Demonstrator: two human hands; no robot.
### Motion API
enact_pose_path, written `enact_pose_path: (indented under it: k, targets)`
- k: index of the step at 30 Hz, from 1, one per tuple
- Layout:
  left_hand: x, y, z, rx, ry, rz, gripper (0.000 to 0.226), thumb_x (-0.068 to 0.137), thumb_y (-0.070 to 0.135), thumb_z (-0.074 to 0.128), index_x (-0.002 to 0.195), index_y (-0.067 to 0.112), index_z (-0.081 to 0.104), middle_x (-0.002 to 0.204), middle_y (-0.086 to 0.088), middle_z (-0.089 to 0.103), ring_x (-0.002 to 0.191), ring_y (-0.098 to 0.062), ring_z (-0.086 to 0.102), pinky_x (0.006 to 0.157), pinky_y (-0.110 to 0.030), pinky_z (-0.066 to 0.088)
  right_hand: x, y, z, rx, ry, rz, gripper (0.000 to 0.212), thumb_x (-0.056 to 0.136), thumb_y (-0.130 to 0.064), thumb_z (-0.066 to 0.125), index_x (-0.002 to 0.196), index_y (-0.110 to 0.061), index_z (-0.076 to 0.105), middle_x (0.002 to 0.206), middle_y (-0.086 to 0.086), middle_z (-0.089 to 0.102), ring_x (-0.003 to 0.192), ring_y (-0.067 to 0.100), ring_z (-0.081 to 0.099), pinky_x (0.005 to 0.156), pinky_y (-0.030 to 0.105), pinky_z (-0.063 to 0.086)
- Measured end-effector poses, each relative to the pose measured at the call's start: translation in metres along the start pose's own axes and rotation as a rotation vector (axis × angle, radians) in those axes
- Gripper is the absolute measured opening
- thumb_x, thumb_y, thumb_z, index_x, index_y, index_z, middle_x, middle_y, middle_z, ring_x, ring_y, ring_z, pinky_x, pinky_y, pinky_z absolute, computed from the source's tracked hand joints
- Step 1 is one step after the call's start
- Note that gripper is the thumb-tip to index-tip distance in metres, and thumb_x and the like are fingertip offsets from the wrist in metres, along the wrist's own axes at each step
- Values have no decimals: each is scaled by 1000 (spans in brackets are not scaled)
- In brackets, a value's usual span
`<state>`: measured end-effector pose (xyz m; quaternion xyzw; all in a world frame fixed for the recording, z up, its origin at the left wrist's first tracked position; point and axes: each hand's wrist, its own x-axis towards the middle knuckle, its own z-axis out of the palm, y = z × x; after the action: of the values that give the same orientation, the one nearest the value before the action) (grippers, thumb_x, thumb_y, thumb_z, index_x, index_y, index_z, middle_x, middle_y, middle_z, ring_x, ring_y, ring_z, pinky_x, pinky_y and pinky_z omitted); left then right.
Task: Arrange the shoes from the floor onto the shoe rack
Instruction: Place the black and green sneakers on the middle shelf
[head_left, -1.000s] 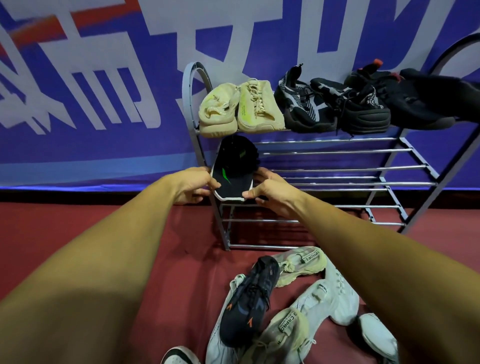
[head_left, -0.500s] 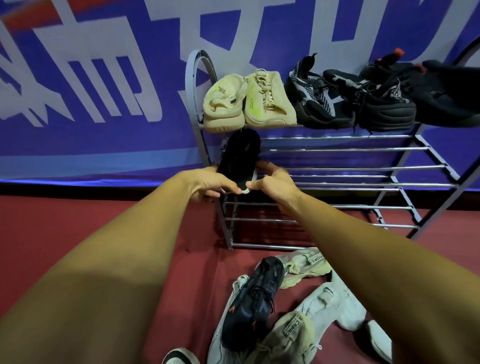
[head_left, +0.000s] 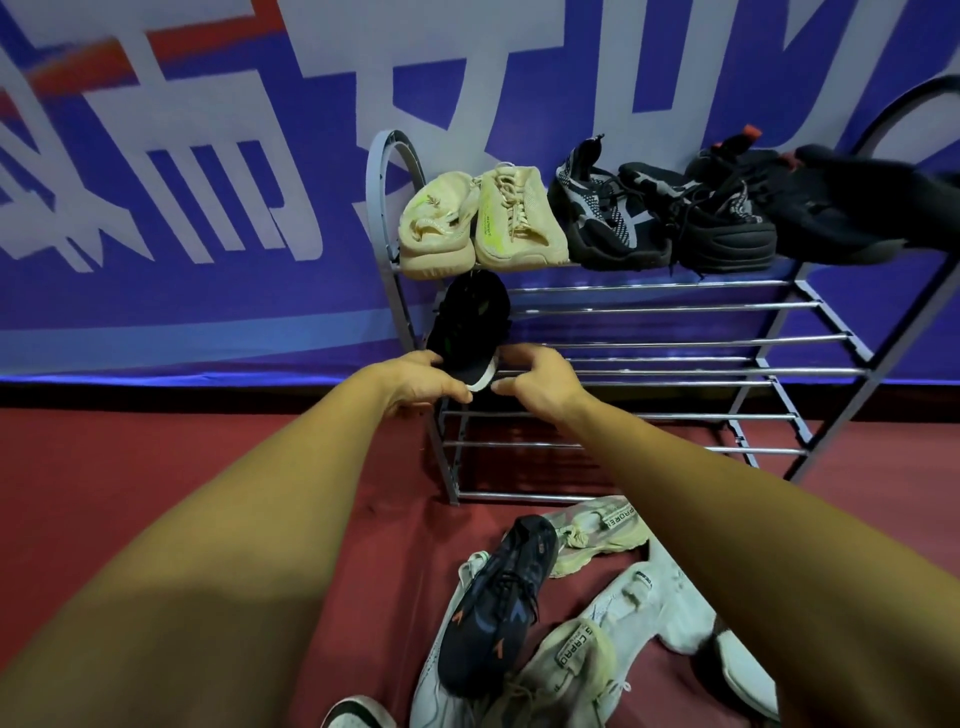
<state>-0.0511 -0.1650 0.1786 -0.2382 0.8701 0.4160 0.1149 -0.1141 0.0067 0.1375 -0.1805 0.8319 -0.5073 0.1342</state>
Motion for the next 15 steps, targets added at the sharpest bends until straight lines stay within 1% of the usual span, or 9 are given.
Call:
enact_pose_path:
  k: [2, 5, 6, 8, 10, 11, 13, 14, 15]
  targets:
    - [-10, 2, 6, 47, -31, 11, 82, 79, 25, 80, 149, 17, 38, 142, -6, 51, 122, -23, 56, 101, -35, 48, -12, 2, -10, -37, -19, 15, 57, 83, -16, 78, 137, -15, 59, 134, 1, 64, 126, 19, 58, 105, 29, 44]
    - [-28, 8, 17, 59, -92, 29, 87, 83, 19, 77, 154, 19, 27, 149, -7, 44, 119, -20, 57, 80, -24, 52, -29, 5, -20, -71, -51, 31, 56, 85, -17, 77, 138, -15, 57, 136, 4, 62, 126, 21, 57, 101, 28, 45]
    - [-34, 11, 21, 67, -100, 41, 87, 84, 18, 76, 155, 20, 26, 152, -6, 40, 120, -20, 56, 77, -23, 51, -35, 6, -23, -90, -58, 36, 56, 86, -17, 77, 138, -14, 57, 136, 5, 62, 125, 21, 58, 102, 29, 46]
    - [-42, 15, 27, 101, -108, 68, 86, 84, 19, 76, 155, 22, 27, 156, -5, 33, 123, -20, 54, 86, -27, 53, -47, 12, -29, -130, -70, 51, 56, 86, -17, 76, 138, -12, 56, 136, 8, 61, 123, 21, 59, 101, 30, 48]
    - [-51, 19, 36, 145, -128, 90, 82, 84, 21, 76, 153, 23, 30, 154, -5, 35, 119, -20, 56, 90, -29, 54, -64, 22, -39, -176, -82, 78, 55, 87, -18, 75, 139, -12, 55, 135, 9, 62, 121, 22, 60, 98, 29, 49]
    - [-54, 20, 41, 173, -142, 95, 80, 85, 22, 75, 153, 23, 32, 152, -5, 37, 115, -19, 58, 85, -27, 56, -72, 29, -46, -195, -84, 97, 56, 87, -18, 75, 139, -12, 55, 134, 9, 62, 120, 22, 60, 99, 30, 49]
    - [-61, 24, 56, 221, -171, 97, 78, 86, 24, 74, 152, 23, 32, 147, -5, 44, 104, -17, 61, 67, -21, 55, -89, 45, -62, -222, -74, 139, 55, 87, -19, 74, 138, -11, 56, 132, 9, 63, 118, 23, 62, 101, 33, 50]
    - [-63, 26, 65, 238, -187, 100, 78, 86, 25, 75, 151, 22, 33, 146, -5, 46, 102, -18, 62, 66, -20, 54, -97, 52, -71, -236, -66, 167, 52, 88, -19, 73, 136, -11, 57, 129, 8, 64, 116, 23, 63, 100, 35, 51]
    - [-63, 28, 76, 256, -204, 107, 78, 85, 25, 75, 151, 21, 33, 146, -5, 46, 103, -19, 64, 71, -23, 55, -103, 59, -79, -254, -57, 192, 47, 88, -19, 73, 132, -11, 59, 125, 8, 67, 112, 24, 65, 97, 36, 53]
